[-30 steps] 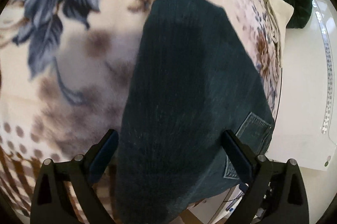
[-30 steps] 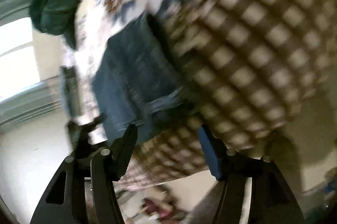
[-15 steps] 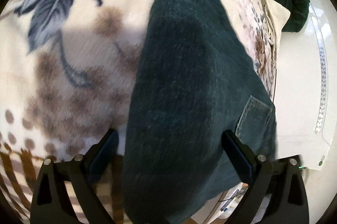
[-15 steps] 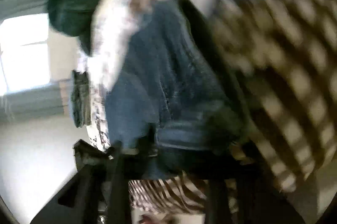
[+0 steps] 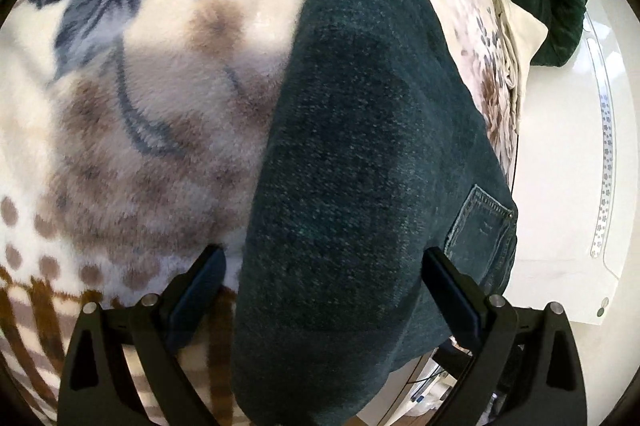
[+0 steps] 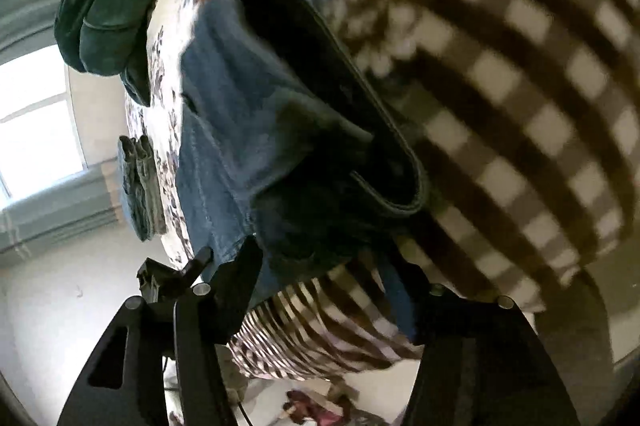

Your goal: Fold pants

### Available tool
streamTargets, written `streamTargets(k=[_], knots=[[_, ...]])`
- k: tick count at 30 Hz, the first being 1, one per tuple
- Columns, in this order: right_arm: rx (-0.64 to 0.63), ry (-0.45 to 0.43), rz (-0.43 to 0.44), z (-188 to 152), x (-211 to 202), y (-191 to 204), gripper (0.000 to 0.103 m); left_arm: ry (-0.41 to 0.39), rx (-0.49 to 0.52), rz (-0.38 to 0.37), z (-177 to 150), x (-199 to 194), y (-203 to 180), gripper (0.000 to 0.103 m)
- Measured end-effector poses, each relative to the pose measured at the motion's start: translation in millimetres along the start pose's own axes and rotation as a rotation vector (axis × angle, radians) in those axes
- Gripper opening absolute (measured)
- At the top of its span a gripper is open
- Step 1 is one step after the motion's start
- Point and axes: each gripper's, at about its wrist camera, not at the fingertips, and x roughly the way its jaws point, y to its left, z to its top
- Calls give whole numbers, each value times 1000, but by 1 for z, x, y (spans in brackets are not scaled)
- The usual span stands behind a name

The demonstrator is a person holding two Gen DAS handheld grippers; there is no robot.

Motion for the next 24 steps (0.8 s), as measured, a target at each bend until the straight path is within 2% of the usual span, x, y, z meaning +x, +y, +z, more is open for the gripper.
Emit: streamTargets(k=[2,3,4,10,11,14,16,19,24], knots=[[-11,-21,22,7,17,-8,73,2,-4,-5,4,4,-2,100],[-17,-39,37,10,25,-10,79,4,-4,-7,5,5,-1,100],[-14,-53,58,7,18,-16,81,7,-3,-13,5,5,-1,101],[-57,-135,238,0,5,10,81,16,-42,-71,8,5,9,102],[-92,-146,229,-1,3,15,81,17,-47,-83,8,4,11,102],[-101,-107,73,1,22,5,81,19,-51,-97,8,4,14,102],[-66,-93,106,3,31,-11,82,23,-56,-110,8,4,16,102],[-52,-82,131,7,34,-6,87,39,-63,-139,11,6,22,103],[-2,-128,210,17,50,3,87,55,-64,-152,15,7,24,103]])
